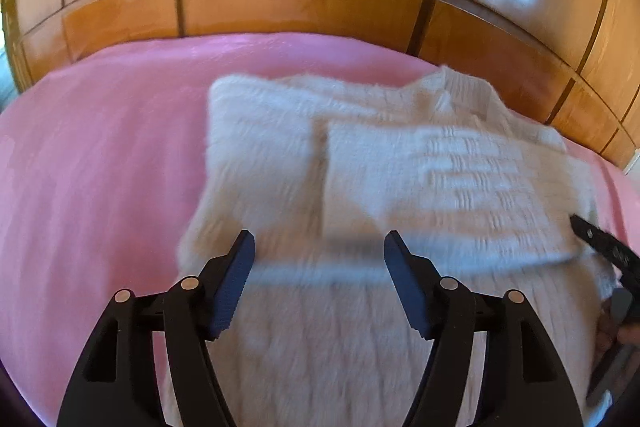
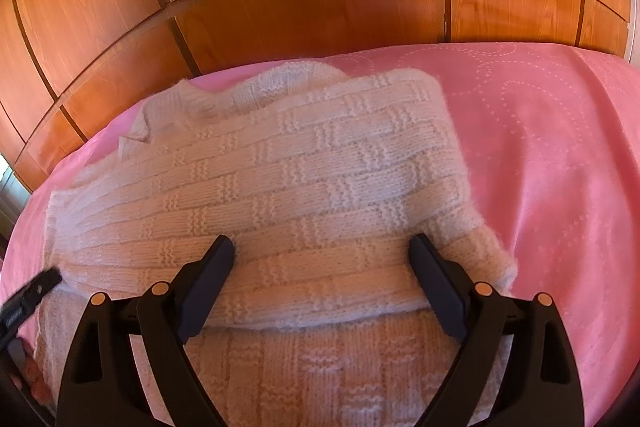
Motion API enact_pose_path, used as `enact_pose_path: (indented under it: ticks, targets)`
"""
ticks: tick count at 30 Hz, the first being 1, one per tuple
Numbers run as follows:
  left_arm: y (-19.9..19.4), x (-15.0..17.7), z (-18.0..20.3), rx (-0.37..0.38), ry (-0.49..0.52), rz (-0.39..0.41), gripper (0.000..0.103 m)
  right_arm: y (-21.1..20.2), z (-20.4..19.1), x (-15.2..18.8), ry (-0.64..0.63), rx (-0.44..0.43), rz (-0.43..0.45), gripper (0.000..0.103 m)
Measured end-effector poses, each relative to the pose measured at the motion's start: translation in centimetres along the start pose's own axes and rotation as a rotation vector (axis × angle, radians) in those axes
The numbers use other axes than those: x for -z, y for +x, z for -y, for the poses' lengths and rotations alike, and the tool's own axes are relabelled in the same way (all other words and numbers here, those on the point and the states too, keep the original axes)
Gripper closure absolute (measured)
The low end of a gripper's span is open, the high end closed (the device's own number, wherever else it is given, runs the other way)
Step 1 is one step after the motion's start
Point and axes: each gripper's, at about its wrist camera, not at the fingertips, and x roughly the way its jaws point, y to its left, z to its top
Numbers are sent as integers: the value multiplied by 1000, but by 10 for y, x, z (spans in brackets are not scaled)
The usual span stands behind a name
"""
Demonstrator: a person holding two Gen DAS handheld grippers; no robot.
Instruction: Fold small clothes
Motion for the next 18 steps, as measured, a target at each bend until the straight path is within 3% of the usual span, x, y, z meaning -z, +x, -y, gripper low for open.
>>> enact_pose_path:
  ticks: [2, 6, 13, 18]
  targets:
    - [-17, 14, -10, 12, -15, 7, 37, -7, -4, 0, -28, -16, -24, 6]
    - [-47, 45, -32, 33, -36, 3, 37, -31, -2, 10, -62, -40, -36, 5]
    - [-87, 99, -66, 104, -67, -53, 41, -90, 50, 57, 18, -99, -78, 6]
    - [-121, 136, -75, 161, -58, -76, 44, -123, 73, 108, 58, -156, -158, 23]
